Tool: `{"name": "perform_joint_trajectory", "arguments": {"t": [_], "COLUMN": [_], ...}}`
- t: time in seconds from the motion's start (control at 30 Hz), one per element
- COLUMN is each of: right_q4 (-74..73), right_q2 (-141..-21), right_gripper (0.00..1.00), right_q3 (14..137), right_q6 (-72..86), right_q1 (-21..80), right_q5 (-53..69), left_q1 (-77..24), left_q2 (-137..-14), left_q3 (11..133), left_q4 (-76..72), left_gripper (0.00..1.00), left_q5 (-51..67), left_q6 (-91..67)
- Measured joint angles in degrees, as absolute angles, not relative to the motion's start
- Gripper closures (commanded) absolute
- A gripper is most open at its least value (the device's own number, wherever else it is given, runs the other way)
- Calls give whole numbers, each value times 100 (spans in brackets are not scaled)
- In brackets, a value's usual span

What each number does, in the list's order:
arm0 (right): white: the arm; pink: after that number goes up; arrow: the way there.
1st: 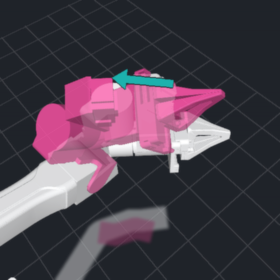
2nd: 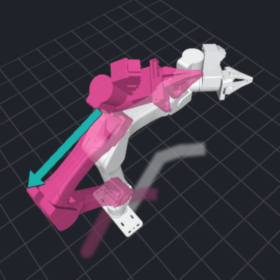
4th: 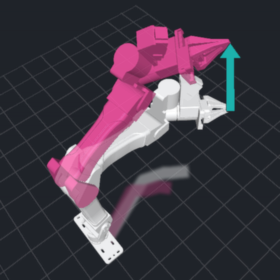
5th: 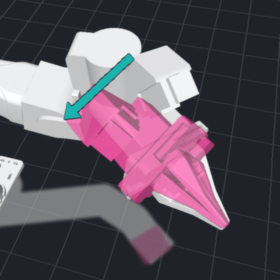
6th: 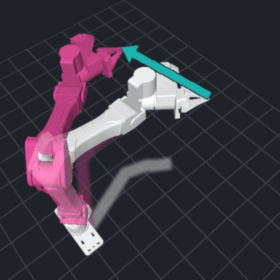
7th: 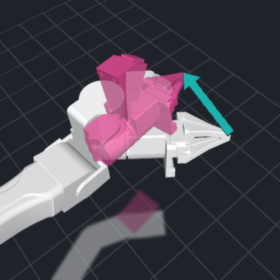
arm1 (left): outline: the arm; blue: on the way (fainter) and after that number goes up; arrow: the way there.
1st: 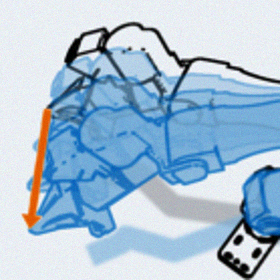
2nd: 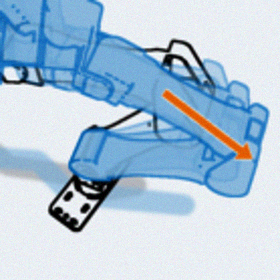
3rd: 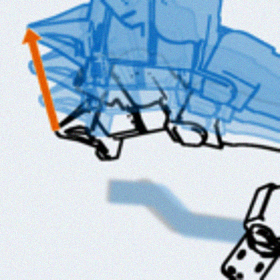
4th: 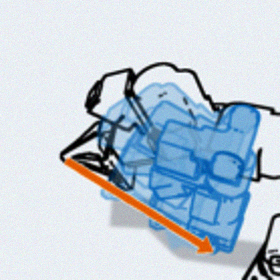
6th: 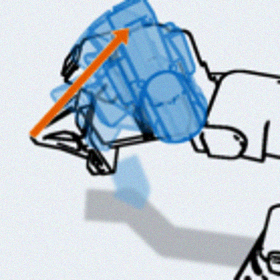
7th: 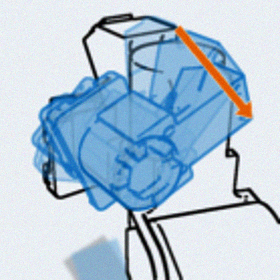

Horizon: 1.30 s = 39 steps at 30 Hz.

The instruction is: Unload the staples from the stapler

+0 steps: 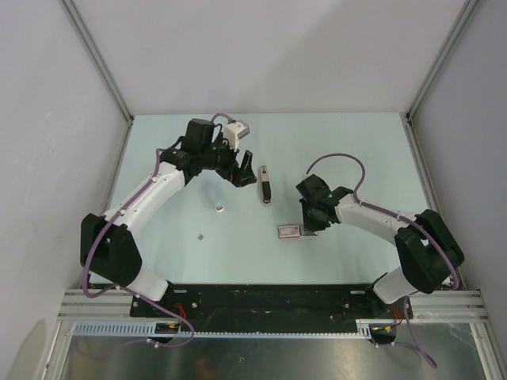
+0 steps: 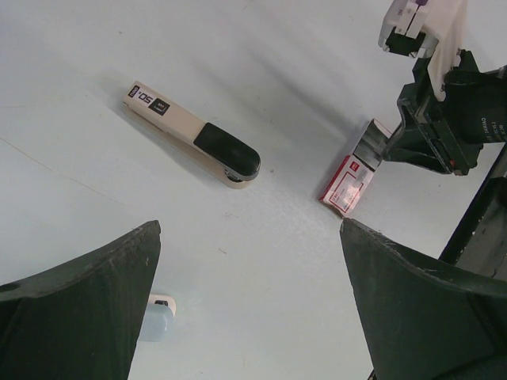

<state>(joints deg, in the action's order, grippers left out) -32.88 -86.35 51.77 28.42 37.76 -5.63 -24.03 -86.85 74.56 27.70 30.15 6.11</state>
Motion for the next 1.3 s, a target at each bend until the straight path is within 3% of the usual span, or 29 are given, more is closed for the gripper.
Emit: {"name": "perform_joint_trajectory", "arguments": {"t": [1.3], "right_q4": [-3181], "right_q2": [-8925], "right_gripper": [82], "right_q3": [5177], "right_q6": [2709], "right_q1": [3776], "right_q5": [-642], "left_q1": [-2403], "left_q2": [-8656], "left_q3": [7424], "left_q4": [2773], "left_gripper": [1], "left_q5": [3017], "left_q6": [611]}}
